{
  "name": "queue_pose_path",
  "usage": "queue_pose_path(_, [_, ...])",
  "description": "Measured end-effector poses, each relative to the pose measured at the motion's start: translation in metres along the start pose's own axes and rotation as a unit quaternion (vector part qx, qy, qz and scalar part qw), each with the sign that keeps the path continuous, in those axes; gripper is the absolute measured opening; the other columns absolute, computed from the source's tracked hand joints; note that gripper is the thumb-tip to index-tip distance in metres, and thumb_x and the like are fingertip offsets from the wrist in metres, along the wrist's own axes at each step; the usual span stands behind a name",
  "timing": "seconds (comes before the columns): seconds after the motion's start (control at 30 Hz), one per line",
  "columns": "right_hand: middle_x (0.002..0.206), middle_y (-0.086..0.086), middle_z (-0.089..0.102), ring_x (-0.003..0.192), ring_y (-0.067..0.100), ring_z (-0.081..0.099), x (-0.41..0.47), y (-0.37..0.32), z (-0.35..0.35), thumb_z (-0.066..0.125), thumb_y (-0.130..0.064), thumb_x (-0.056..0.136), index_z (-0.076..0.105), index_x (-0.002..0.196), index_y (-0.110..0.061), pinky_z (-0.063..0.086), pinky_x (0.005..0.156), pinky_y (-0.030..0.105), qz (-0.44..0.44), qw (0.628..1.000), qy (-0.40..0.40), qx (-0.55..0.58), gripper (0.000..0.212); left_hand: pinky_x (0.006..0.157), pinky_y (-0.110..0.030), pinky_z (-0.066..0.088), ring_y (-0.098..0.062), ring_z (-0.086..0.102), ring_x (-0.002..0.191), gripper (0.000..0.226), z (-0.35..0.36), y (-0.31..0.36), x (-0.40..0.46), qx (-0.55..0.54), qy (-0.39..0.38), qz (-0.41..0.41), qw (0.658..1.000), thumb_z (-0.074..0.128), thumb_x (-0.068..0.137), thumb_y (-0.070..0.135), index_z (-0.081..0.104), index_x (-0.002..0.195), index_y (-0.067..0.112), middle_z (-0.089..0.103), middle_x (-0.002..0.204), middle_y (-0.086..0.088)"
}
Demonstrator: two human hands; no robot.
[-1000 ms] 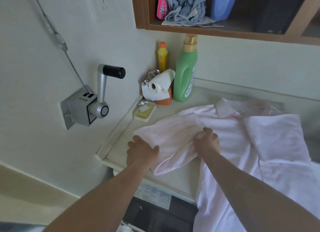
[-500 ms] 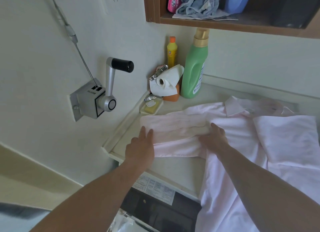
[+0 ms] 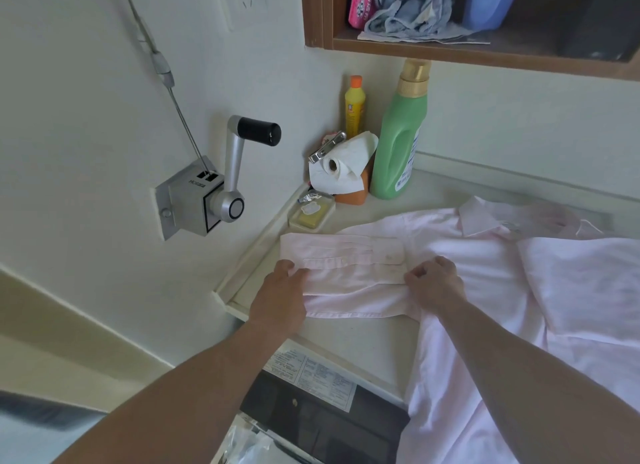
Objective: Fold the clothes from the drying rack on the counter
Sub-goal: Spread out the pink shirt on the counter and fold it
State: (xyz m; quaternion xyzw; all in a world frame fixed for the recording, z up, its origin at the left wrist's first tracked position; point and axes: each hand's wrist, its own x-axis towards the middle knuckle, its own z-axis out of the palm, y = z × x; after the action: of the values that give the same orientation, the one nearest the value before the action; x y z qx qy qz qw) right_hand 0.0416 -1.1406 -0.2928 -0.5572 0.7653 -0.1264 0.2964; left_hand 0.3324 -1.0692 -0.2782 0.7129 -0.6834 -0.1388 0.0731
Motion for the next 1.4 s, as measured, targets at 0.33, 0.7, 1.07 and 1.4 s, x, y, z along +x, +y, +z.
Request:
queue_pose_path(0.33, [0.165, -0.004, 0.018, 0.134, 0.033, 0.037, -0.006, -0.005, 0.002, 0.048, -0.035, 0.099, 0.066, 0.105, -0.025, 0.036, 0.104, 0.04, 0.01, 0.999, 0.009, -0.049, 0.022, 0.093, -0.037, 0.048, -0.032, 0.053, 0.116, 0.06, -0.021, 0.005, 0.011, -0.052, 0.039, -0.097, 0.993, 0.053, 0.088, 0.002, 0.042, 0.146, 0.014, 0.035, 0.146, -0.011])
queue_pose_path(0.7, [0.121, 0.004, 0.062, 0.104, 0.026, 0.06, -0.03, -0.005, -0.011, 0.052, -0.017, 0.096, 0.065, 0.117, -0.017, 0.045, 0.083, 0.032, -0.032, 0.99, 0.091, 0.105, 0.025, 0.068, -0.036, 0.052, -0.028, 0.062, 0.075, 0.024, -0.024, -0.001, 0.049, -0.523, -0.025, -0.354, 0.775, 0.071, 0.087, 0.024, 0.065, 0.094, 0.002, 0.065, 0.086, -0.014])
queue_pose_path(1.07, [0.159, 0.0, 0.037, 0.147, 0.023, 0.031, -0.054, 0.028, 0.01, 0.034, -0.057, 0.095, 0.04, 0.15, -0.025, 0.024, 0.121, 0.041, -0.112, 0.987, 0.064, -0.101, 0.064, 0.074, -0.031, 0.032, -0.022, 0.047, 0.088, 0.016, -0.097, 0.074, 0.088, -0.249, 0.25, -0.06, 0.934, 0.042, 0.106, 0.02, 0.053, 0.101, 0.009, 0.052, 0.094, -0.002])
queue_pose_path(1.4, [0.169, -0.011, -0.016, 0.156, 0.02, -0.012, -0.068, 0.037, 0.003, -0.006, -0.079, 0.086, -0.007, 0.158, -0.046, 0.0, 0.121, 0.06, -0.08, 0.973, 0.004, -0.218, 0.079, 0.091, -0.036, 0.042, -0.036, 0.057, 0.122, 0.03, -0.116, 0.067, 0.118, -0.151, 0.171, -0.063, 0.971, 0.042, 0.106, 0.02, 0.06, 0.127, 0.007, 0.063, 0.13, -0.015])
